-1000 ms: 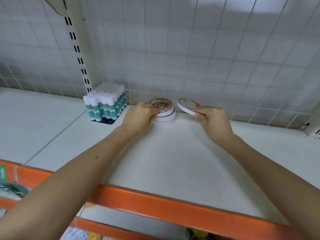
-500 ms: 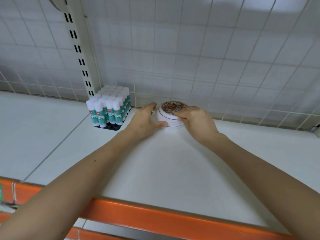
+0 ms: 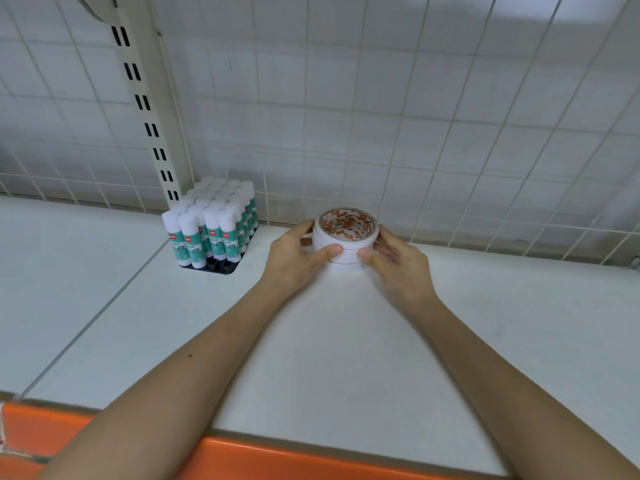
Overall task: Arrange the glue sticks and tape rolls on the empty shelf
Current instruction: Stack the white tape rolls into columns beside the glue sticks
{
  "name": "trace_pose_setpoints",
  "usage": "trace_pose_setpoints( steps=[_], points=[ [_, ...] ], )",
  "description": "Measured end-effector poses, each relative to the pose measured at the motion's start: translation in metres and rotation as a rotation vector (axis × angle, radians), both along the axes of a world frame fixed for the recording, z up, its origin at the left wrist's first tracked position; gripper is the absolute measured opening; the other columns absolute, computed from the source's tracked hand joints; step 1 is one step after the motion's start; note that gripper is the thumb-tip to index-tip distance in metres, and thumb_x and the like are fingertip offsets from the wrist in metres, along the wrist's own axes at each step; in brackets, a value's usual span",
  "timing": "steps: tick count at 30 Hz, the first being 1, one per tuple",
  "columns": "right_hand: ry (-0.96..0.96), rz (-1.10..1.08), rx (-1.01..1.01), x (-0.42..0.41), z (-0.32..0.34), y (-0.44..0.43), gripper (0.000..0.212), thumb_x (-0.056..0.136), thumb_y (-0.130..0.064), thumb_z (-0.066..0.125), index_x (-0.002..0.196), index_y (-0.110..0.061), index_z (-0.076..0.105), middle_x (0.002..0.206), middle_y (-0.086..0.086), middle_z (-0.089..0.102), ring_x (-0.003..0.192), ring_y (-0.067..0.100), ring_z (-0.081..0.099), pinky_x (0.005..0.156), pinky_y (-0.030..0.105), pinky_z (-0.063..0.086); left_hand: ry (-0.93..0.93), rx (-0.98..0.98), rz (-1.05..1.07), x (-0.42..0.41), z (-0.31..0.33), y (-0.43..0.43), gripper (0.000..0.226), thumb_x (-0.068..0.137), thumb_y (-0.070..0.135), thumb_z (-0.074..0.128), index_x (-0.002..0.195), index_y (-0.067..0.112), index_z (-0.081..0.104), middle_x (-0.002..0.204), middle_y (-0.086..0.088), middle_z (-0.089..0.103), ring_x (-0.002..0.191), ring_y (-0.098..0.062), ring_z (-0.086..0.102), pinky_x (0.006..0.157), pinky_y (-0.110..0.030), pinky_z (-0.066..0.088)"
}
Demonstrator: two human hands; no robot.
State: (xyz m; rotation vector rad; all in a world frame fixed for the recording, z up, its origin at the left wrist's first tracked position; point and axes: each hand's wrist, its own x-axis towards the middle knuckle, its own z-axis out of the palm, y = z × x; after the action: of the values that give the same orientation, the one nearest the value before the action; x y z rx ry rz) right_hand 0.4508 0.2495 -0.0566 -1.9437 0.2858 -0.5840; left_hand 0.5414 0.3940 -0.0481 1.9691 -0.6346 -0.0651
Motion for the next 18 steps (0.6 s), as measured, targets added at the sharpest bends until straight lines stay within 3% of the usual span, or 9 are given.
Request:
trace_pose_setpoints(
  steps=[4,10,15,18],
  points=[
    [0.024,-0.004,-0.037,0.0003,-0.0001,-0.0011,0.047,0.084,-0.021,0.063,0.129,-0.022,0.051,0.116,-0.005,0.064,0.107,0.000,0.057,0.079,-0.005,0.037,-0.061,0.034,-0.005,0.0040,-0.0007,0.0001,0.053,0.076,0.033,0.072,0.125,0.018,0.055,0.119,0.002,0.062,0.097,-0.007,0.055,0.079,-0.011,0.037],
    [0.006,-0.006,-0.068,-0.0006,0.0046,-0.0004,0.037,0.084,-0.018,0.063,0.121,-0.019,0.057,0.095,-0.012,0.062,0.076,-0.028,0.051,0.067,-0.008,0.033,-0.102,0.038,-0.015,0.0059,-0.0038,-0.0009,0.052,0.076,0.034,0.071,0.122,0.015,0.056,0.118,0.000,0.063,0.094,-0.005,0.052,0.071,-0.004,0.036],
    [0.025,-0.020,-0.151,0.0004,0.0058,-0.0003,0.035,0.085,-0.021,0.062,0.119,-0.019,0.058,0.088,-0.007,0.063,0.090,-0.007,0.055,0.068,-0.007,0.034,-0.100,0.048,-0.010,0.0054,-0.0035,-0.0014,0.054,0.075,0.032,0.073,0.122,0.013,0.055,0.117,-0.002,0.064,0.093,-0.006,0.053,0.066,0.003,0.035],
    [0.024,-0.018,-0.119,0.0007,0.0054,0.0003,0.035,0.085,-0.018,0.061,0.120,-0.018,0.058,0.090,-0.008,0.063,0.089,-0.010,0.054,0.068,-0.007,0.034,-0.127,0.060,-0.011,0.0024,-0.0020,-0.0022,0.052,0.077,0.032,0.071,0.122,0.013,0.055,0.117,-0.003,0.064,0.096,-0.010,0.056,0.066,-0.001,0.035]
  ],
)
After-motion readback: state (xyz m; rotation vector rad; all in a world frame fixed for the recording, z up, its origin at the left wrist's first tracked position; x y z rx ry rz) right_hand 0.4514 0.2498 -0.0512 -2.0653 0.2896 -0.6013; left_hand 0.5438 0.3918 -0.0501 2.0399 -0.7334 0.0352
